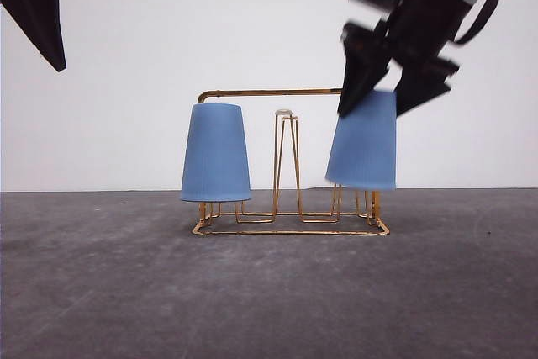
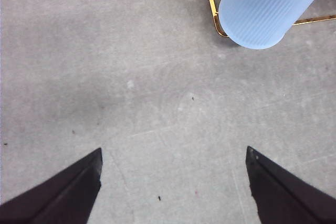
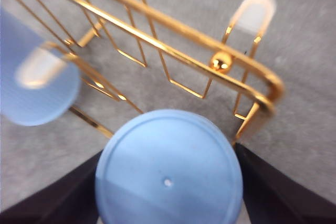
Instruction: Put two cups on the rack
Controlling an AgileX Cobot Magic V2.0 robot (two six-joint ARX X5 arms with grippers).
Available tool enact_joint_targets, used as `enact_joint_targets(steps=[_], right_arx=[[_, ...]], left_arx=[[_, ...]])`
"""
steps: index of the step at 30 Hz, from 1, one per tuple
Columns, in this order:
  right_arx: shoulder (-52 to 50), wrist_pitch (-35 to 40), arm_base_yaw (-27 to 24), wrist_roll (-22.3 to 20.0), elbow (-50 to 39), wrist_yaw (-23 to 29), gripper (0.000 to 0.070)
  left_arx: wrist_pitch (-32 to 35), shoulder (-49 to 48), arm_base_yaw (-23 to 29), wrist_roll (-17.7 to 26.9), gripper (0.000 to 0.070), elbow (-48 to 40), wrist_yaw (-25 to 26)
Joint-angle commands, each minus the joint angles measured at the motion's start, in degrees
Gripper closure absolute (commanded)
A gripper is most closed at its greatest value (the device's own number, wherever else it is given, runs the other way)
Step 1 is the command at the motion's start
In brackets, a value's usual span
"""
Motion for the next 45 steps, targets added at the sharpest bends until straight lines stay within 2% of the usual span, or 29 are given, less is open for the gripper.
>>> enact_joint_targets(steps=[1,4,6,15,18,22,26,31,39,45], right_arx=[[1.1,1.6,0.5,0.0,0.7,-0.2,0.0244],[1.9,3.3,0.7,0.2,0.7,-1.2,0.0075],[1.9,4.4,0.9,0.5,0.7,-1.3,0.0007],[-1.1,4.6,1.2,2.2,0.8,-0.8,0.0003],[-4.5,0.9,0.6,2.3,0.8,-0.5,0.0004],[-9.7,-4.7,-0.6,2.0,-0.1,3.1,0.0004],[-17.3,-5.5,-2.1,2.0,-4.9,4.2,0.0015],[-28.3,-5.7,-2.7,2.7,-13.4,8.5,0.0035],[-42.5,-6.5,-2.8,7.1,-26.2,14.8,0.0037],[-44.8,-8.0,-3.1,9.8,-27.4,17.3,0.0037]], left_arx=[[0.4,0.3,-0.2,-0.3,0.0185,0.6,0.0],[0.5,0.3,-0.2,-0.3,0.0185,0.6,0.0],[0.7,0.3,-0.2,-0.3,0.0185,0.6,0.0],[2.4,0.3,-0.1,-0.1,0.0185,0.6,0.0],[3.3,0.3,0.8,1.0,0.0186,0.6,0.0],[3.7,0.3,3.7,2.1,0.0186,0.6,0.1],[3.6,0.0,7.8,3.4,0.0186,0.6,0.7],[3.6,-0.6,11.3,3.9,0.0185,0.6,4.0],[3.1,-0.7,11.7,3.8,0.0185,0.6,4.9],[3.1,-0.7,11.7,3.8,0.0185,0.6,4.9]])
